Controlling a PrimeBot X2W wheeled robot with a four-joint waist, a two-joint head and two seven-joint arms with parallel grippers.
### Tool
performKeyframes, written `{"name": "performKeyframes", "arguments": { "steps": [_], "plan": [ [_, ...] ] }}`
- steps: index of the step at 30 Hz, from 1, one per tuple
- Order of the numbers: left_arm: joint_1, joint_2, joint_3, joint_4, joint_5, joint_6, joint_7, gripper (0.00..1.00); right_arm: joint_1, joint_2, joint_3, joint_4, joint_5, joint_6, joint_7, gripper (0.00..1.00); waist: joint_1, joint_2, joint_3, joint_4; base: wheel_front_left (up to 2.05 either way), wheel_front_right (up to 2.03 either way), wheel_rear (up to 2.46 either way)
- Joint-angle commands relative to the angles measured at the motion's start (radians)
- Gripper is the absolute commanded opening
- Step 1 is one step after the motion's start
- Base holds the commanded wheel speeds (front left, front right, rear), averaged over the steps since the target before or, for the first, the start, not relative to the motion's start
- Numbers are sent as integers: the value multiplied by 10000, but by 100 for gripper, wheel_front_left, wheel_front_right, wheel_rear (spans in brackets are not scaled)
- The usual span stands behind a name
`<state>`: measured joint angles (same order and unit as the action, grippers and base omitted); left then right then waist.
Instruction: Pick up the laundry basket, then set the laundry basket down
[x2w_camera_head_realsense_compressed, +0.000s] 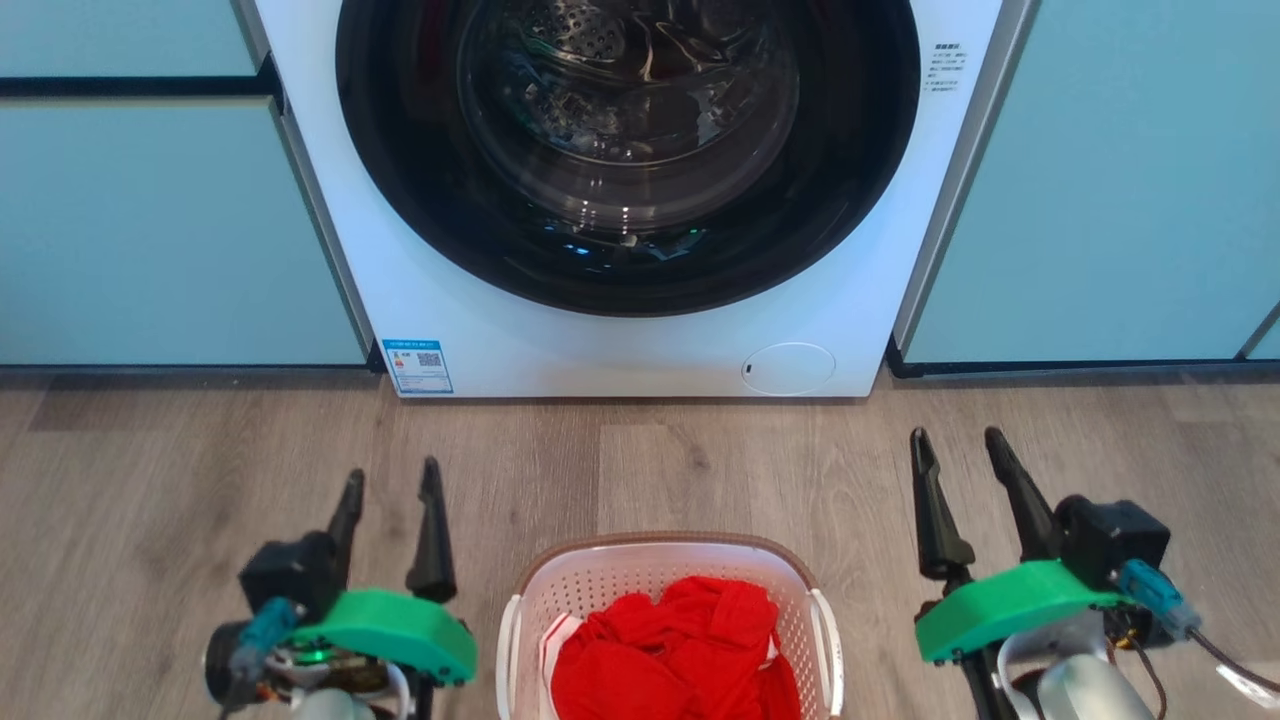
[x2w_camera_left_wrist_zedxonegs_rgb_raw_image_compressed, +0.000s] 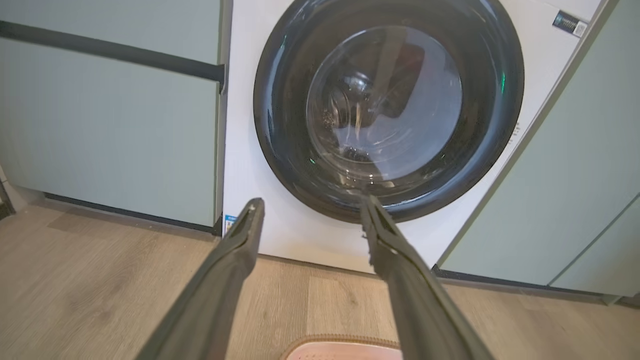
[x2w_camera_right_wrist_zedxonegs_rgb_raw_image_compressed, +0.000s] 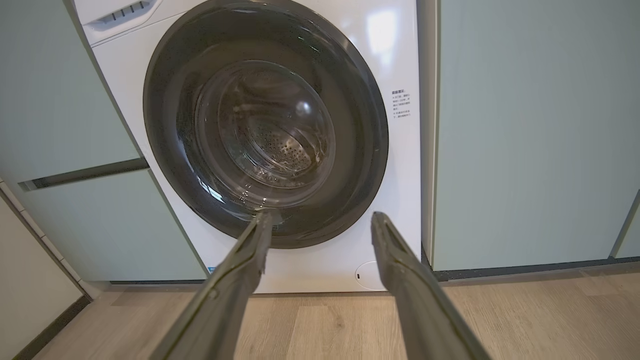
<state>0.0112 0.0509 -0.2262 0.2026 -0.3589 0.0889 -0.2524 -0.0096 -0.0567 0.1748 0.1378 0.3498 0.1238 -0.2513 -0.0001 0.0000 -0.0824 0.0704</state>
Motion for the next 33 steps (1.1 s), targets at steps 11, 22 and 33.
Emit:
{"name": "performKeyframes", "arguments": {
  "steps": [11,22,33],
  "plan": [
    [-337,-6,82,-306,404,-187,-93,100,-99,63,53,-191,-45,69,-104,100,1,0,-36,-80,0,0,0],
    [-349,-6,74,-404,168,-264,-93,100,-170,64,86,-122,45,69,-105,100,1,0,19,-70,0,0,0],
    [-366,-6,7,-308,8,-273,-93,100,-130,64,56,-60,89,69,-105,100,1,0,51,-93,0,0,0]
  ]
}}
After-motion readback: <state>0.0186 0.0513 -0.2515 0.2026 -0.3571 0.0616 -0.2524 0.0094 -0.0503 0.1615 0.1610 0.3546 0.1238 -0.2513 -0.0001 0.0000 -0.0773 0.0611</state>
